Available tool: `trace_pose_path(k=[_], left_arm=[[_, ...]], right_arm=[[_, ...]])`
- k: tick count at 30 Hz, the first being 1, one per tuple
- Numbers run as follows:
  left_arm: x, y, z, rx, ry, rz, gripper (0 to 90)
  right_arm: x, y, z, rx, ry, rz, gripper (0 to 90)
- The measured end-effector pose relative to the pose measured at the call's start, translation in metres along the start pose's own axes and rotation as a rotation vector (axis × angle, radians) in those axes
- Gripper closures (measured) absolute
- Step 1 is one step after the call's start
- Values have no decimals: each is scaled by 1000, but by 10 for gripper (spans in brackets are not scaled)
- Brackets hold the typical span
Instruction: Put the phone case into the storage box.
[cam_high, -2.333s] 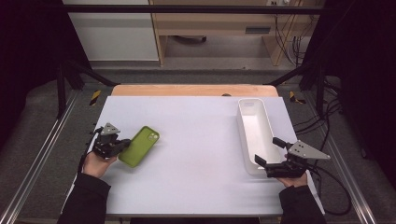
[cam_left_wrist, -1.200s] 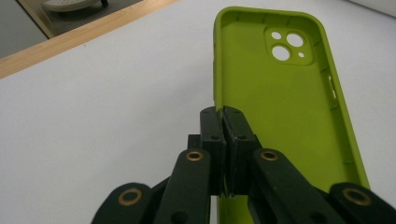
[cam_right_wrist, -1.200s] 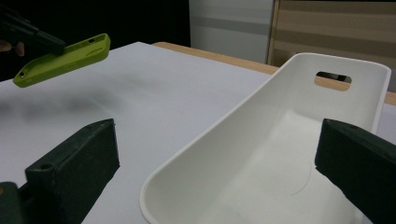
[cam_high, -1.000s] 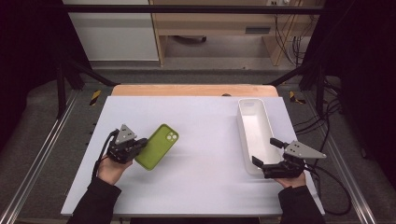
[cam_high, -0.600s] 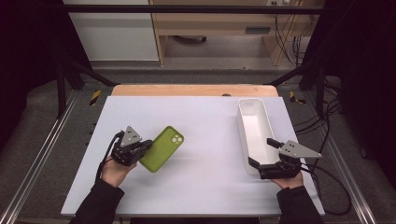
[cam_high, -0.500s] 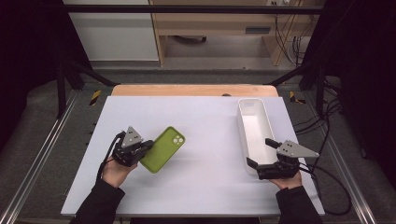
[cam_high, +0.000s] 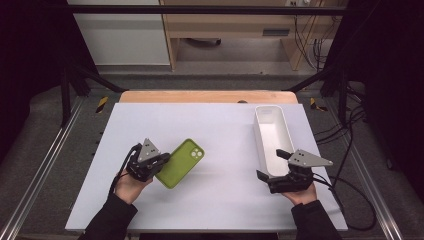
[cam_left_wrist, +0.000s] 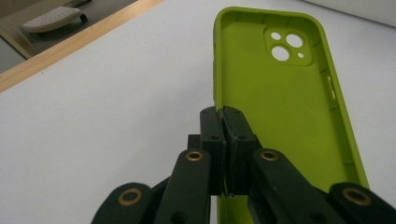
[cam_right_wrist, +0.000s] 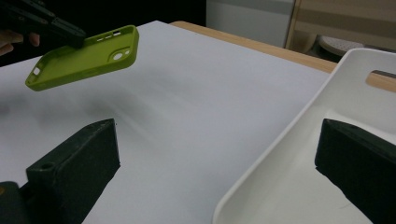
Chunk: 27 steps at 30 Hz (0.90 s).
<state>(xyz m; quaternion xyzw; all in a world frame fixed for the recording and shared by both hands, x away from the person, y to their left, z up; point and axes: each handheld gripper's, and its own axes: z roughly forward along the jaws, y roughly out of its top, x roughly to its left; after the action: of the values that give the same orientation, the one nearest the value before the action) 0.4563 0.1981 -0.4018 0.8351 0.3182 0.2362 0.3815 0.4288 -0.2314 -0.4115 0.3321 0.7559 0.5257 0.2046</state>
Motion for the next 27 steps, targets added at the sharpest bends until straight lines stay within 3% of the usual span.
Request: trace_pose_path(k=[16, 27], left_arm=[[-24, 12, 5, -10, -17, 57, 879], [-35, 28, 13, -21, -22, 89, 879]], right_arm=[[18, 11, 9, 14, 37, -45, 5], [22, 23, 14, 5, 70, -53, 12]])
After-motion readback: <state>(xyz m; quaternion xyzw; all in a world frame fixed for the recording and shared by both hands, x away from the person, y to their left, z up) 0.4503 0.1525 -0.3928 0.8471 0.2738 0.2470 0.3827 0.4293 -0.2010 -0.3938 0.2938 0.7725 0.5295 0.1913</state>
